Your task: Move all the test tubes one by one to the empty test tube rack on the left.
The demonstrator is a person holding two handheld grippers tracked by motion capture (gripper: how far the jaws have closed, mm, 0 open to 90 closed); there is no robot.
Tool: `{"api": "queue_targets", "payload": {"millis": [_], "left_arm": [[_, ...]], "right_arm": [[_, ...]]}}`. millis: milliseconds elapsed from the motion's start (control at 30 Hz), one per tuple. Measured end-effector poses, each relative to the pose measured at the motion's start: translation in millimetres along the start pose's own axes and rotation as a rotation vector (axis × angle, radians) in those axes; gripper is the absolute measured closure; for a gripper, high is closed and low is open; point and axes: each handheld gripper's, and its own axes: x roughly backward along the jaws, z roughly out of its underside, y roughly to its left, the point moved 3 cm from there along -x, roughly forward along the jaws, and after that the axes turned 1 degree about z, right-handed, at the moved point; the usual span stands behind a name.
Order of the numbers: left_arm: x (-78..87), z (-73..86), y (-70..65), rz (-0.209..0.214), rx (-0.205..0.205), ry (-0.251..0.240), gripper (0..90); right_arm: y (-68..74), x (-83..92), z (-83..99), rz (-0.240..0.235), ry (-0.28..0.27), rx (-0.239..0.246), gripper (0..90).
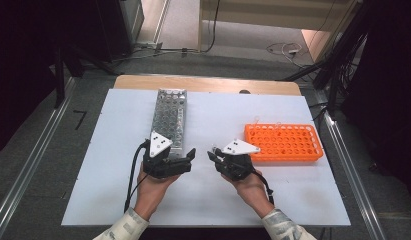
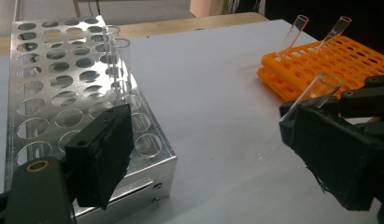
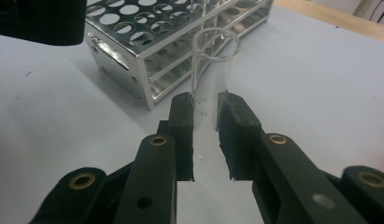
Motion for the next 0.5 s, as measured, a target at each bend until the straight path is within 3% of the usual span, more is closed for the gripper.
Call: {"api": "queue_targets", "payload": {"millis": [300, 500], "left_arm": [[0.0, 0.9, -7.4, 0.025, -0.014, -0.002, 17.7], [0.1, 1.8, -11.5, 0.058, -0.029, -0.006, 25.1]], "right_arm": [[16.0, -13.5, -5.8, -0.039, 0.015, 0.031, 73.1], [21.9, -17.9, -9.5, -0.062, 0.022, 0.038, 73.0]]}}
